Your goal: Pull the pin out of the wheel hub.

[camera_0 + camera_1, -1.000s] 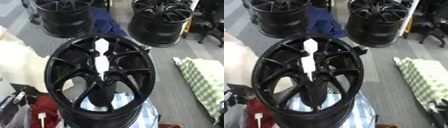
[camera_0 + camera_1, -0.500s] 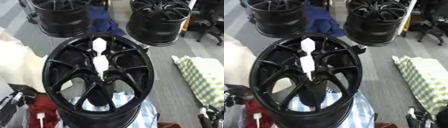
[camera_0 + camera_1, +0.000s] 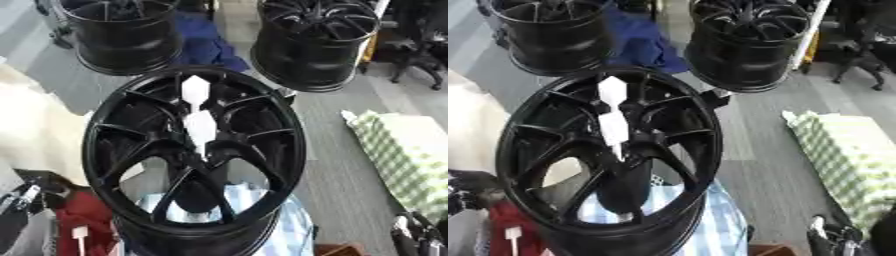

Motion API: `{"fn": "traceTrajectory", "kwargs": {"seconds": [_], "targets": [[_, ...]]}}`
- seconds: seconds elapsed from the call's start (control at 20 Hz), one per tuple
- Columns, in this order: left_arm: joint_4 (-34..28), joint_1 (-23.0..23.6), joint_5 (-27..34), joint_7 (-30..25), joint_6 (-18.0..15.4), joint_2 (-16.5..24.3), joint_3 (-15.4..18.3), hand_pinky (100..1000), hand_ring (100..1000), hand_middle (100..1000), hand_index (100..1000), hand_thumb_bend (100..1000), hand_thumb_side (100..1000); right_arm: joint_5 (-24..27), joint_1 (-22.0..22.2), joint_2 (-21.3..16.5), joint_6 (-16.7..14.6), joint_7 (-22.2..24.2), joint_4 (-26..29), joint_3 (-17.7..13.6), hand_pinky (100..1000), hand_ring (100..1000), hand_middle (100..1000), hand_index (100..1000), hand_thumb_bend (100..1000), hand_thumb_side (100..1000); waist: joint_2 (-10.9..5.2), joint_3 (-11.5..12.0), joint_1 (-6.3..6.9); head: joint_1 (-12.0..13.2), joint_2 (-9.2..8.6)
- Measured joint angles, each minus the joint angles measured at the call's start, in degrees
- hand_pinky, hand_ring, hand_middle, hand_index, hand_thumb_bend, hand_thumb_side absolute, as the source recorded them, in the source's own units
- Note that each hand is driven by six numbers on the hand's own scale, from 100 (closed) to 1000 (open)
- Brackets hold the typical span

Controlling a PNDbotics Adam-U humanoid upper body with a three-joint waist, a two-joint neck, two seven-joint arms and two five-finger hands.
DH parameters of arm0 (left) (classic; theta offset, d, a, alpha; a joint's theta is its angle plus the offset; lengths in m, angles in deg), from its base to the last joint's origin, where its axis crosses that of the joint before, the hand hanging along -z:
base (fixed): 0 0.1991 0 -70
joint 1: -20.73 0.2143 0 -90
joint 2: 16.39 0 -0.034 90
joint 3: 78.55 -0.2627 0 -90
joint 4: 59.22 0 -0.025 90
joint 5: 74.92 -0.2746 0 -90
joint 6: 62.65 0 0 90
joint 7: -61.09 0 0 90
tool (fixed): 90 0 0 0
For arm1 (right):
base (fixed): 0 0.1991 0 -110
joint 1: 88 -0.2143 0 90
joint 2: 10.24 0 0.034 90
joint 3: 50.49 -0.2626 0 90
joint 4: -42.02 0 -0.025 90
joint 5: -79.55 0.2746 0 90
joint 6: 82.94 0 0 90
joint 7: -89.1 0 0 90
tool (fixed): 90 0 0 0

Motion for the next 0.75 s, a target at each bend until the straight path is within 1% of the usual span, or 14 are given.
{"fn": "traceTrajectory", "kwargs": {"seconds": [0.75], "targets": [[0.1,0.0,0.0,0.0,-0.1,0.0,0.0,651,615,609,830,100,736,0.2,-0.3,0.0,-0.3,-0.1,-0.6,0.0,550,572,559,816,100,569,0.0,-0.1,0.12,-0.1,0.0]]}}
